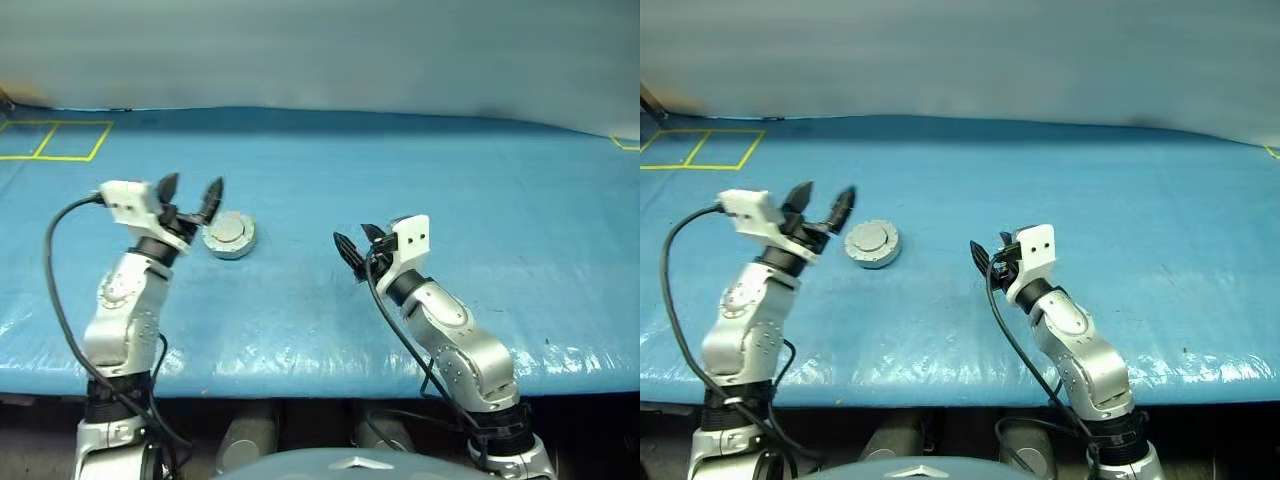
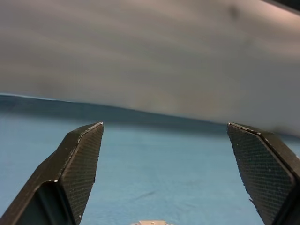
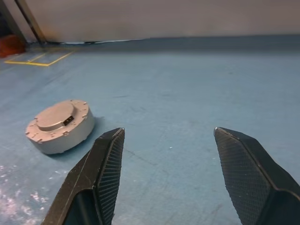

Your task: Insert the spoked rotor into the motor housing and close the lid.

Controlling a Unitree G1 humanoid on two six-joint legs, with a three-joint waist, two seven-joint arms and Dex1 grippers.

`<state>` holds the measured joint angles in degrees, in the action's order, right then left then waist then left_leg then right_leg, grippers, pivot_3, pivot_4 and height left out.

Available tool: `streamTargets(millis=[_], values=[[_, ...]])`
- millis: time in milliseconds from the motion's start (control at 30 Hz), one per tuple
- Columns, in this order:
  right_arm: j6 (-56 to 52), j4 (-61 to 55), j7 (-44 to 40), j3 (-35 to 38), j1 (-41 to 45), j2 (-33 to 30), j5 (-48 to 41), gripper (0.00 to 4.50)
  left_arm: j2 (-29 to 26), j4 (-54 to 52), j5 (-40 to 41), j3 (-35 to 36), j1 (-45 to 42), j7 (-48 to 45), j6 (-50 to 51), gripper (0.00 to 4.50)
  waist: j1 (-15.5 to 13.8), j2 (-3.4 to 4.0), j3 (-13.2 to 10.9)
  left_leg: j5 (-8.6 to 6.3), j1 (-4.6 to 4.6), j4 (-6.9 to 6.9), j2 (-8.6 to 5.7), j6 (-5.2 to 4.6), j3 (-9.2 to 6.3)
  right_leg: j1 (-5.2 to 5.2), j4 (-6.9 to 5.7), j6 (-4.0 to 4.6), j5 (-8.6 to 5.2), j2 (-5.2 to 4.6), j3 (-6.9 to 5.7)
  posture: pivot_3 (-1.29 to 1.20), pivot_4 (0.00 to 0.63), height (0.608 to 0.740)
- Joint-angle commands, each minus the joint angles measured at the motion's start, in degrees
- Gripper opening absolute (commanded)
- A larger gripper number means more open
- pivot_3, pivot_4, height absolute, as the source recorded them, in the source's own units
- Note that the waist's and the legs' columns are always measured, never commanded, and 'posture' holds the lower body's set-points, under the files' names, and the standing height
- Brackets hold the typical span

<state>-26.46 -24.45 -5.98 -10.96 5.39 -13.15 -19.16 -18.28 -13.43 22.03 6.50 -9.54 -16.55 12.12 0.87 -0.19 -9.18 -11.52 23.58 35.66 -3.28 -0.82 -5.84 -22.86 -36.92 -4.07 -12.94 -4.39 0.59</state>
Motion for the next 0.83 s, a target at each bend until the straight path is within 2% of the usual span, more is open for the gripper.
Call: streamTargets(millis=[33,100,167,233,367,433,633,833], values=[[4.63,-2.71,4.03,-2.04,-1.33,0.67,9.18,3.21,3.3,-3.64,-8.78,-5.09,2.55,5.17,-2.85,4.47,0.07,0.0,0.0,0.0,0.01,-0.04,0.04,0.0,0.01,-0.04,0.0,0.0,0.0,0.01,0.02,0.0,0.15,0.74],[7.15,-2.14,6.32,-2.8,-3.8,1.49,13.42,3.21,6.98,-4.53,-10.15,-6.11,4.66,8.68,-2.42,4.47,-0.15,-0.02,0.0,0.0,0.03,-0.08,0.09,0.0,-0.03,-0.08,0.0,0.02,-0.01,0.01,0.01,0.0,0.15,0.74],[11.26,-0.15,11.49,-3.42,-6.72,1.31,21.54,3.21,11.0,-4.23,-10.74,-4.95,6.82,13.07,-1.59,4.47,-0.3,-0.02,0.0,-0.01,0.07,-0.09,0.09,0.0,-0.04,-0.11,0.0,0.03,-0.03,0.02,0.01,0.0,0.15,0.74],[13.59,1.53,13.68,-3.03,-9.57,1.94,24.68,3.21,13.0,-3.53,-12.8,-4.79,9.47,15.58,-1.96,4.47,-0.36,-0.04,0.01,0.0,0.09,-0.09,0.07,0.0,-0.04,-0.13,0.01,0.02,-0.03,-0.01,0.01,0.0,0.15,0.74],[15.27,3.22,13.45,-3.03,-14.73,2.61,26.87,3.21,13.52,-2.77,-15.99,-6.59,14.95,15.14,-5.97,4.47,-0.28,-0.03,0.01,-0.01,0.03,-0.05,0.11,0.0,0.0,-0.06,0.0,-0.08,-0.09,0.01,0.01,0.0,0.15,0.74],[15.84,3.0,13.08,-3.16,-16.43,2.82,27.79,3.21,11.5,-2.27,-20.13,-8.13,16.52,14.47,-9.53,4.47,-0.32,-0.04,0.0,0.0,0.04,-0.01,0.12,0.0,0.0,-0.06,0.0,-0.05,-0.34,-0.01,0.0,0.0,0.15,0.74],[15.36,2.43,13.16,-1.09,-16.53,4.88,28.75,3.21,14.82,-2.02,-17.02,-5.91,17.2,15.27,-8.98,4.47,-0.3,-0.04,0.0,-0.09,0.01,0.26,0.12,0.17,-0.03,-0.07,0.0,-0.06,-0.33,-0.08,-0.06,0.0,0.15,0.74],[14.73,2.8,12.29,0.28,-14.76,6.1,29.26,3.21,15.39,-1.82,-17.03,-6.0,17.2,14.7,-9.37,4.47,-0.29,-0.04,0.0,0.07,0.06,0.24,0.09,-0.11,-0.04,-0.06,-0.01,-0.1,-0.3,-0.07,-0.08,0.0,0.15,0.74]])
